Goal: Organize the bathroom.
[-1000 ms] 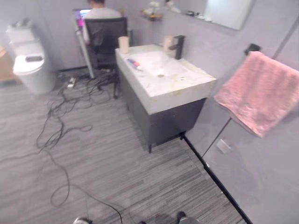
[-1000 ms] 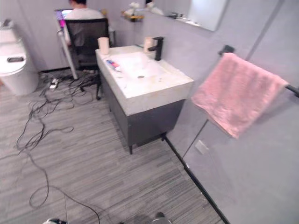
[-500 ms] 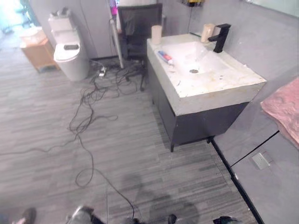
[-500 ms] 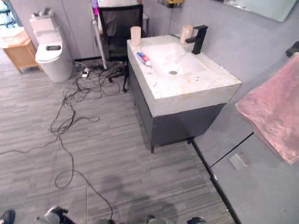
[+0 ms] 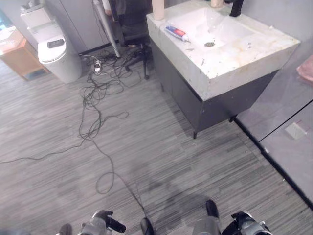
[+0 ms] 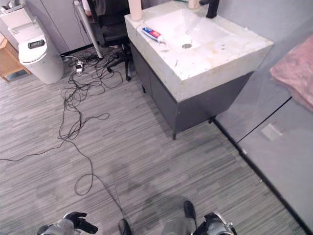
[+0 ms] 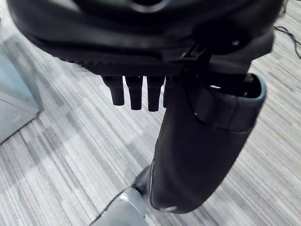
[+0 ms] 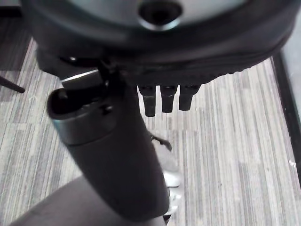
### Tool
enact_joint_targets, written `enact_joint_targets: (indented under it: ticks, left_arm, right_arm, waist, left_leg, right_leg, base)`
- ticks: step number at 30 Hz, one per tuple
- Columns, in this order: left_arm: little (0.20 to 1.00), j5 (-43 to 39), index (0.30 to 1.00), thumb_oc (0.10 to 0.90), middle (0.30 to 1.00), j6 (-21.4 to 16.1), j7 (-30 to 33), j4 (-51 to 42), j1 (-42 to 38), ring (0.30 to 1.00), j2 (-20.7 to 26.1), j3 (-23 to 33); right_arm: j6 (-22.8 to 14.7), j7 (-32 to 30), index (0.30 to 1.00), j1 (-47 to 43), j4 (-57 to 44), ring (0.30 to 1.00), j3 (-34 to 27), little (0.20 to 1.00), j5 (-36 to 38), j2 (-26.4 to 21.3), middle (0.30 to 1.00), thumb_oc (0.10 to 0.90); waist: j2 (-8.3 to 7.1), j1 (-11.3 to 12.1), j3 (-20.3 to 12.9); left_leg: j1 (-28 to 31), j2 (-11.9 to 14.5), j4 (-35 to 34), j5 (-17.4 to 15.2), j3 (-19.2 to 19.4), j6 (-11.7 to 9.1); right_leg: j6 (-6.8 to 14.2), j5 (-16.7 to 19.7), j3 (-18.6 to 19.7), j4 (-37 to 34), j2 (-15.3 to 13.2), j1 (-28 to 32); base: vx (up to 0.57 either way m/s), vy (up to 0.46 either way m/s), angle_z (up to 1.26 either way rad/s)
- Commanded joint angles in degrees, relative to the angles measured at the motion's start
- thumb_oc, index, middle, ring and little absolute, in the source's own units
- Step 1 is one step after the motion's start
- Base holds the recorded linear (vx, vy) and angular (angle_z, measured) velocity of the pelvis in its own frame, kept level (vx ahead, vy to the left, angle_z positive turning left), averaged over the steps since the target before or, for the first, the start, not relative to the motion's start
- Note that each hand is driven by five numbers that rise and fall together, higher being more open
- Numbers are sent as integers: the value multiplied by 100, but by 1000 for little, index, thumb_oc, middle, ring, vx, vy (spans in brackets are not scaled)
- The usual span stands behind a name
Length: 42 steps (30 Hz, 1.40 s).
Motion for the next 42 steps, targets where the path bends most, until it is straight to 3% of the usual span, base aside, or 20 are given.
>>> enact_joint_targets:
  ticks: [1, 2, 4, 8, 10, 12, 15, 17, 18, 20, 23, 24, 26, 27, 28, 31, 37, 38, 40, 42]
  left_arm:
    - [900, -111, 900, 800, 900, 98, 91, -31, 279, 900, 289, 304]
    - [900, -55, 900, 800, 900, 114, 73, -5, 373, 900, 391, 284]
    - [900, -35, 900, 800, 900, 165, 60, -9, 405, 900, 461, 312]
    - [900, 132, 900, 800, 900, 347, 21, -100, 157, 900, 441, 160]
    - [900, 19, 900, 800, 900, 355, 67, -159, 102, 900, 418, 108]
    - [900, -249, 900, 800, 900, 367, 195, -304, -56, 900, 277, 122]
    - [900, -189, 900, 800, 900, 245, 62, -302, -72, 900, 201, 21]
    - [900, -161, 900, 800, 900, 221, 18, -271, -18, 900, 195, 6]
    - [900, -189, 900, 800, 900, 214, -7, -241, -7, 900, 206, 3]
    - [900, -126, 900, 800, 900, 231, 12, -158, 1, 900, 169, 98]
    - [900, -157, 900, 800, 900, 219, 76, -83, 91, 900, 123, 188]
    - [900, -203, 900, 800, 900, 203, 113, -59, 140, 900, 114, 216]
    - [900, -512, 900, 800, 900, 185, 201, -30, 255, 900, 104, 279]
    - [900, -555, 900, 800, 900, 177, 209, -27, 272, 900, 104, 286]
    - [900, -659, 900, 800, 900, 141, 216, -7, 378, 900, 104, 362]
    - [900, -367, 900, 800, 900, 73, 204, 100, 568, 900, 56, 477]
    - [900, -304, 900, 800, 900, 2, -41, 285, 796, 900, 103, 730]
    - [900, -270, 900, 800, 900, -71, -82, 305, 794, 900, 134, 757]
    - [900, -220, 900, 800, 900, -242, -180, 341, 758, 900, 209, 723]
    - [900, -41, 900, 800, 900, -364, -232, 404, 757, 900, 268, 653]
  right_arm:
    - [-109, -84, 900, -64, -169, 900, 22, 900, -289, -417, 900, 800]
    - [-195, -27, 900, -11, -154, 900, -16, 900, -234, -407, 900, 800]
    - [-243, 41, 900, -20, -147, 900, -38, 900, -237, -386, 900, 800]
    - [-341, 50, 900, -45, -57, 900, -66, 900, -33, -438, 900, 800]
    - [-293, 79, 900, -68, -36, 900, -49, 900, -65, -446, 900, 800]
    - [-29, 372, 900, -151, 104, 900, 19, 900, -153, -487, 900, 800]
    - [135, 498, 900, -39, 266, 900, 0, 900, -167, -413, 900, 800]
    - [181, 575, 900, 67, 262, 900, -21, 900, -112, -359, 900, 800]
    - [178, 601, 900, 136, 219, 900, 19, 900, -68, -330, 900, 800]
    - [135, 513, 900, 223, 225, 900, -7, 900, 157, -313, 900, 800]
    - [47, 358, 900, 270, 269, 900, -76, 900, 321, -278, 900, 800]
    - [7, 315, 900, 262, 290, 900, -91, 900, 320, -260, 900, 800]
    - [-197, 138, 900, 218, 338, 900, -69, 900, 252, -234, 900, 800]
    - [-217, 119, 900, 216, 335, 900, -56, 900, 242, -233, 900, 800]
    - [-224, 21, 900, 212, 277, 900, 44, 900, 266, -215, 900, 800]
    - [-2, -153, 900, 262, 169, 900, 187, 900, 488, -95, 900, 800]
    - [220, -63, 900, 78, 125, 900, 297, 900, -94, 63, 900, 800]
    - [241, -15, 900, 54, 97, 900, 279, 900, -131, 62, 900, 800]
    - [149, 4, 900, 91, 19, 900, 241, 900, -190, 38, 900, 800]
    - [-19, 39, 900, 223, 9, 900, 106, 900, -160, -60, 900, 800]
  waist:
    - [63, 67, -33]
    - [-45, 114, 54]
    - [-94, 135, 145]
    - [-245, -222, 323]
    - [-234, -272, 371]
    - [-67, -303, 386]
    - [-31, -356, 260]
    - [-50, -374, 188]
    - [-76, -382, 164]
    - [-173, -383, 156]
    - [-241, -324, 161]
    - [-216, -306, 161]
    - [-123, -214, 166]
    - [-104, -192, 174]
    - [-35, -58, 137]
    - [-59, 103, 45]
    - [-130, 512, -92]
    - [-193, 523, -59]
    - [-317, 573, 8]
    - [-282, 539, 160]
  left_leg:
    - [-459, 368, 846, -193, 48, -53]
    - [-422, 287, 1036, -533, -28, 8]
    - [-381, 301, 1071, -633, 19, 99]
    - [-116, -190, 716, -579, -21, 240]
    - [-170, -272, 789, -628, -19, 289]
    - [-326, -249, 950, -605, 17, 294]
    - [-446, -135, 1771, -768, 32, 236]
    - [-500, 29, 2683, -336, -70, 75]
    - [-677, 183, 3319, 196, -211, -116]
    - [-1048, 350, 4046, 258, -317, -171]
    - [-1123, 346, 3453, 82, -304, -60]
    - [-1053, 336, 2727, 106, -306, -46]
    - [-860, 415, 783, 709, -597, -162]
    - [-828, 458, 519, 851, -680, -225]
    - [-857, 870, -213, 1413, -998, -502]
    - [-928, 1296, -716, 1759, -1129, -680]
    - [-945, 946, -49, 1178, -1020, -497]
    - [-975, 774, 148, 972, -884, -395]
    - [-1079, 363, 554, 432, -739, -134]
    - [-893, 123, 718, 7, -597, -7]
  right_leg:
    - [357, -642, 322, 428, 6, -167]
    - [343, -325, 349, 908, -83, -344]
    - [325, -311, 316, 1449, 33, -704]
    - [467, -482, 41, 394, 1053, -1105]
    - [419, -464, -47, 344, 1143, -1201]
    - [170, -1152, -153, 1137, 1362, -1345]
    - [4, -1315, -103, 1163, 1362, -1097]
    - [-146, -1386, -175, 1137, 1415, -941]
    - [-271, -1421, -208, 1041, 1495, -785]
    - [-369, -1408, -284, 864, 1532, -484]
    - [-347, -1506, -329, 812, 1564, -202]
    - [-317, -1568, -338, 846, 1610, -159]
    - [-254, -1639, -247, 911, 1732, -188]
    - [-238, -1662, -232, 905, 1755, -164]
    - [-172, -1774, -185, 744, 1831, -5]
    - [-27, -1944, -446, 388, 1688, 535]
    - [275, -2192, -465, 885, 1031, 592]
    - [292, -2027, -352, 1068, 844, 535]
    - [194, -1031, 2, 1541, 382, 356]
    - [89, -249, 231, 2369, 9, -21]
  base:
    - [276, 155, -25]
    - [291, 154, -18]
    - [202, 103, -24]
    - [258, 75, -33]
    - [200, 36, 37]
    - [389, -96, 62]
    - [446, -243, 26]
    - [375, -306, 7]
    - [333, -289, 21]
    - [361, -248, 30]
    - [315, -33, 18]
    - [416, 184, -6]
    - [411, 274, -16]
    - [488, 276, -58]
    - [558, 215, -81]
    - [496, 138, -73]
    - [537, 412, -76]
    - [249, 341, -108]
    - [249, 410, -82]
    - [327, 437, -57]
